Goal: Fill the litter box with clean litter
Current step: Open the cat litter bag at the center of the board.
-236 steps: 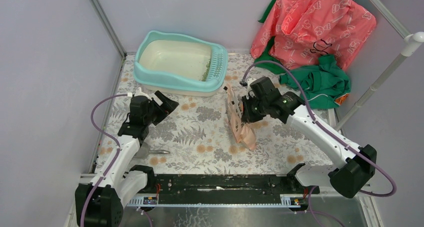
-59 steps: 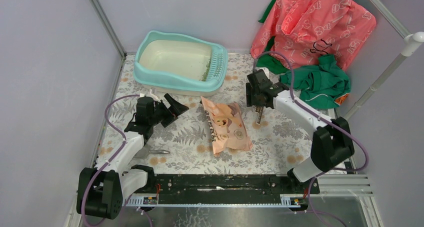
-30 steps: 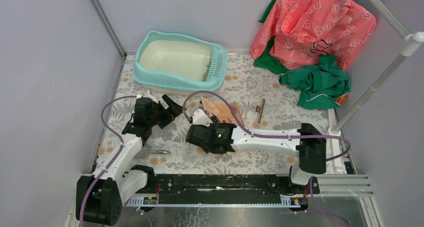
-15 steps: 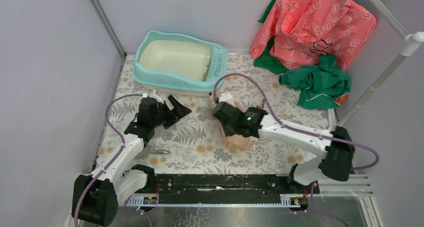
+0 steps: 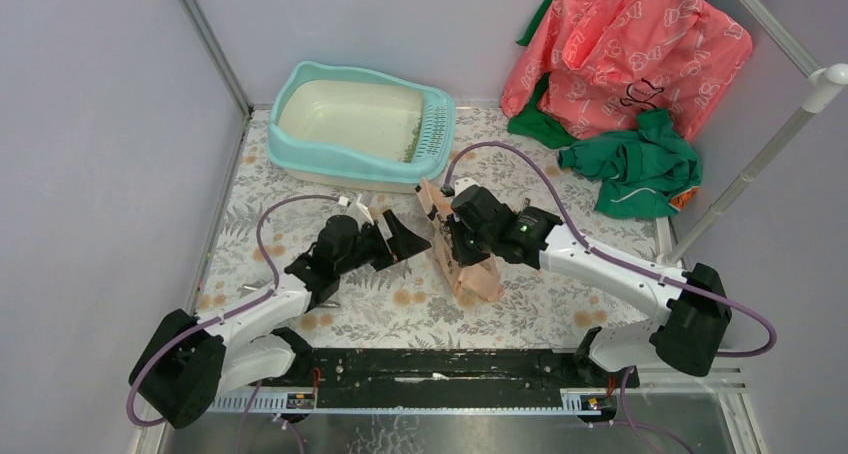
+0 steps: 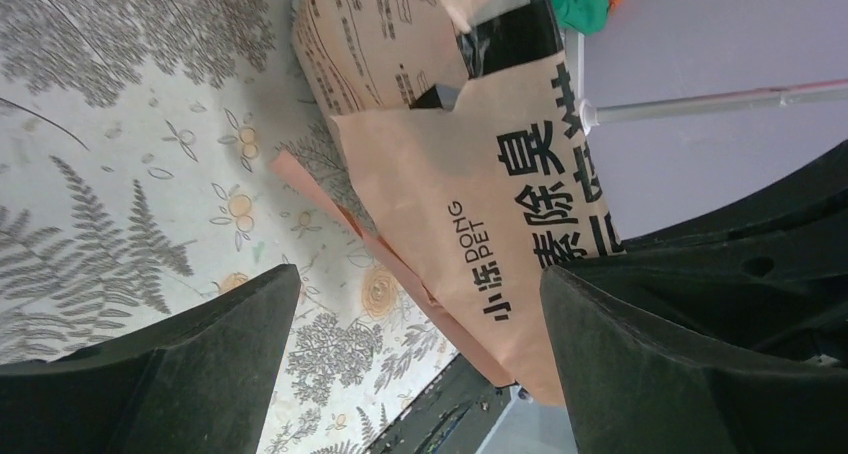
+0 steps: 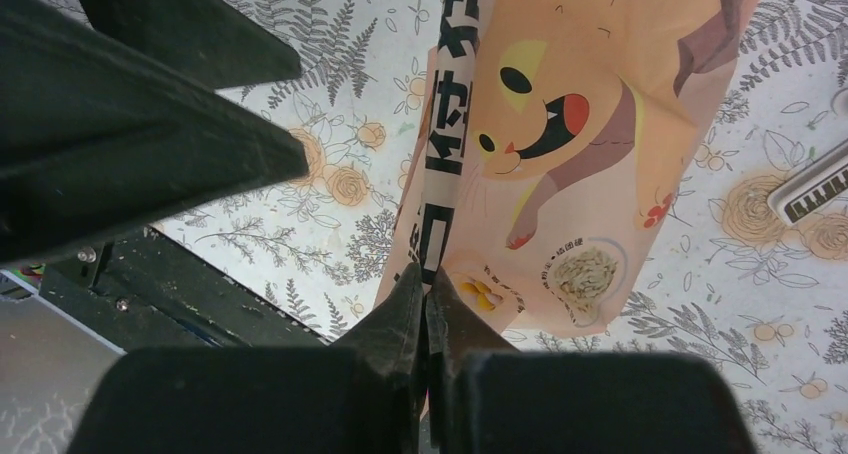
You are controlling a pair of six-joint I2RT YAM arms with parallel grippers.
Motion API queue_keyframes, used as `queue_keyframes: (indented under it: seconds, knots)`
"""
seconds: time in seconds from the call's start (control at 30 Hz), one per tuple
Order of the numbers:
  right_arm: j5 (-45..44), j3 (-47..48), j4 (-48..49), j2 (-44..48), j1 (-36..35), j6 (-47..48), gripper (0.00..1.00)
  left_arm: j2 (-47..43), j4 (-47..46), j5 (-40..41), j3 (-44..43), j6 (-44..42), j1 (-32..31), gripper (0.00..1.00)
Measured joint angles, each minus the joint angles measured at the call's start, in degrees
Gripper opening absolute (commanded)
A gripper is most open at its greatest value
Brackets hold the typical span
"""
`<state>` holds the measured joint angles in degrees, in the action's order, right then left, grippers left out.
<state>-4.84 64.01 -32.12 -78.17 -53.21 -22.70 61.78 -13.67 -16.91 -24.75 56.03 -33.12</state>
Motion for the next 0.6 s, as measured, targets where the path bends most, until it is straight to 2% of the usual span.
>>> queue_keyframes:
  seconds: [0.33,0.6]
  knots:
    - [5.35,-2.23,3.39,0.35,1.64,-0.52,0.06,3.72,-11.82,4.90,4.42,8.98,-4.76,0.98]
    - [8.63,-4.48,5.88,1.49,3.17,-1.36,0.04,15.02,-31.04,9.86,11.28,11.28,-6.23,0.98]
